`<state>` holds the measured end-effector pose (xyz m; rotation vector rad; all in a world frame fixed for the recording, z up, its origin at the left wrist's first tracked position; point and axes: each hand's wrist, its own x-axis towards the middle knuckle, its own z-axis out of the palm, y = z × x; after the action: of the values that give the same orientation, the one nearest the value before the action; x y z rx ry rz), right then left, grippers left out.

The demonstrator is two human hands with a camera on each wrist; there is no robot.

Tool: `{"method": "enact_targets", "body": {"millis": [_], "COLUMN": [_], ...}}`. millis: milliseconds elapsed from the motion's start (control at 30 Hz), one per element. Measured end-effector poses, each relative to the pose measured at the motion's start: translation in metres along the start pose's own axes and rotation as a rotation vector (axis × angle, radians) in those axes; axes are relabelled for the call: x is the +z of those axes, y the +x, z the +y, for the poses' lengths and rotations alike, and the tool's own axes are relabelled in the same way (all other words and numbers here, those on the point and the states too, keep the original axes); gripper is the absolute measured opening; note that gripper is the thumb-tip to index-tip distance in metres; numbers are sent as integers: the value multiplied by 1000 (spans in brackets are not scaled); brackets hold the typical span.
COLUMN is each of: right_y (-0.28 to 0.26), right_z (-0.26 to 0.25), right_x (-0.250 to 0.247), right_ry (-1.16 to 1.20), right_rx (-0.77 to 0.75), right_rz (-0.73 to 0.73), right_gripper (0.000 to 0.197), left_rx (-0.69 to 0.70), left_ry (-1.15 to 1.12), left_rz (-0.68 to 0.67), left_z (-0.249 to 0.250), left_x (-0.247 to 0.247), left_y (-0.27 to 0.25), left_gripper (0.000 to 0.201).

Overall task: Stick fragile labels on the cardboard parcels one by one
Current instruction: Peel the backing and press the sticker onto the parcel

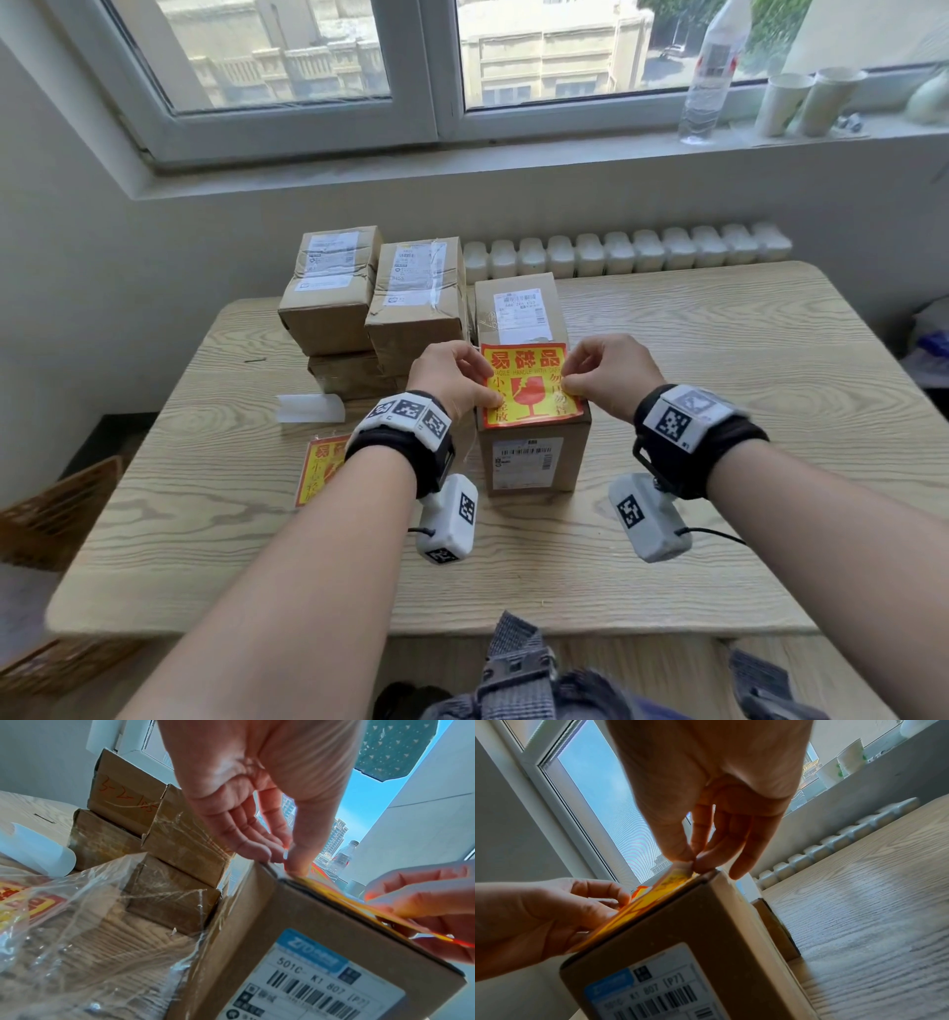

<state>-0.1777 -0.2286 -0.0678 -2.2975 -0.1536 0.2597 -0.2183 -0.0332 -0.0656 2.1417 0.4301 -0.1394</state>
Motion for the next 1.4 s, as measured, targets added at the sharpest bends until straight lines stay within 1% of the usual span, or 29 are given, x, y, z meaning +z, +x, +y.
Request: {"method": "enact_targets", "body": {"millis": [133,233,300,400,467,533,567,633,700,767,867,1000,1100,1200,1233,1333,1400], "right_y": [-3,-7,-10,-12,-10,-6,-4,-1,2,5,8,9,8,7,6,4,1], "right_z": [-1,-7,-11,-14,-14,-13,-12,-9,-4,-2,-5,-10,-9,-9,-9,-10,-12], "right_x": [-1,0,2,-2,-3,1,4,10,11,9,4,2,-3,-10,-12,-12,-12], "right_ry": [-46,-151,-285,-432,-456,-492,-532,-602,-578,-528,-515,-493,-485,-503,-504,-491,-462], "right_rx": [4,-29,-43,-48,-128,-209,-226,-208,-165,-151,-157,-145,-108,-83,-79,-105,-120], "right_rz": [-11,-23,-30,8,13,-63,-112,-187,-229,-248,-279,-338,-342,-334,-340,-395,-425], "right_gripper": [18,25,37,61,64,62,63,67,75,87,99,98,99,103,104,112,113], "left_rx": [-14,-23,2,98,163,202,209,194,160,132,138,148,104,99,102,115,125], "left_ry": [48,83,147,279,341,394,431,514,564,549,532,562,508,498,499,471,467], "left_rz": [-8,4,16,45,71,46,16,-59,-134,-192,-215,-238,-249,-239,-245,-278,-307], "left_z": [-3,-4,0,9,11,11,11,12,12,12,13,19,17,14,13,11,10], "left_x": [-2,-4,-4,-2,2,5,7,9,8,6,4,6,4,-3,-4,-4,1], "left_y": [-1,-1,-1,0,0,0,0,1,2,4,7,7,6,4,3,1,0], "left_gripper": [32,38,42,44,49,61,67,73,77,81,85,82,78,77,80,104,114]}}
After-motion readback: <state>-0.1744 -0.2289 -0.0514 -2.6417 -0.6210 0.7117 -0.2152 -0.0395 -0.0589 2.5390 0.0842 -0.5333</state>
